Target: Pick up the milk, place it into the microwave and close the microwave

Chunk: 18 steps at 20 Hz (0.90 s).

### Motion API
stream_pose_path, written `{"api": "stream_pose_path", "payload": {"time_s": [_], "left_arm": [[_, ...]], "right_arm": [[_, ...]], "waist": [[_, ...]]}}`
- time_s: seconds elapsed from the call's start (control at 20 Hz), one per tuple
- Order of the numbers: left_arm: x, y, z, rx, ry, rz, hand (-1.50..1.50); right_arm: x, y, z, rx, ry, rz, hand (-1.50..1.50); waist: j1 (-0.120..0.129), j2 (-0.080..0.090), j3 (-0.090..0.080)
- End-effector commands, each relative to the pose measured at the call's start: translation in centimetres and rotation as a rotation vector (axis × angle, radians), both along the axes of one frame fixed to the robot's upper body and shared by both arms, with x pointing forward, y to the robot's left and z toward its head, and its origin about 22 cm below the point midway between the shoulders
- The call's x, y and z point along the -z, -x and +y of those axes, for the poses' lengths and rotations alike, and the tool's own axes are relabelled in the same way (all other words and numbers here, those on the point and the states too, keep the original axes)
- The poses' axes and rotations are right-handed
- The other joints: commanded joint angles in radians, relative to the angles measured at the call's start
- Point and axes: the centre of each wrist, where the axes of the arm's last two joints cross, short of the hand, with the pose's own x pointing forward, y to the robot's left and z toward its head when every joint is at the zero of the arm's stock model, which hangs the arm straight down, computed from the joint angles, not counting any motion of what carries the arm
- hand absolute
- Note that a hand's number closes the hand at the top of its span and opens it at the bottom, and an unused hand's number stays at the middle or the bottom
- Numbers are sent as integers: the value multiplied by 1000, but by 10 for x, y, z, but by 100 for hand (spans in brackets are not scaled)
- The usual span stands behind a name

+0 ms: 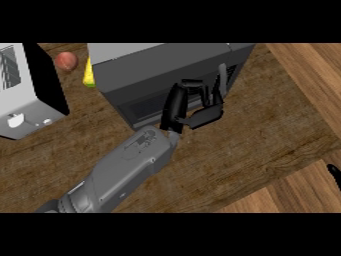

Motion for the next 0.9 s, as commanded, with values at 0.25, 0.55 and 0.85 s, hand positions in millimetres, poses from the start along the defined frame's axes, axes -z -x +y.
{"api": "stream_pose_path", "payload": {"time_s": [0.25, 0.55, 0.85], "left_arm": [[-14, -18, -1, -8, 8, -15, 150], [-13, -20, -1, -35, 5, -23, 150], [-12, -21, -1, -44, 11, -21, 150]], "right_arm": [[-3, 5, 1, -47, -69, 5, -150], [-7, 10, 0, -73, -69, 24, -150], [-15, 11, -4, -79, -56, 15, -150]], "waist": [[-11, 21, 3], [-31, 19, 3], [-29, 18, 2]]}}
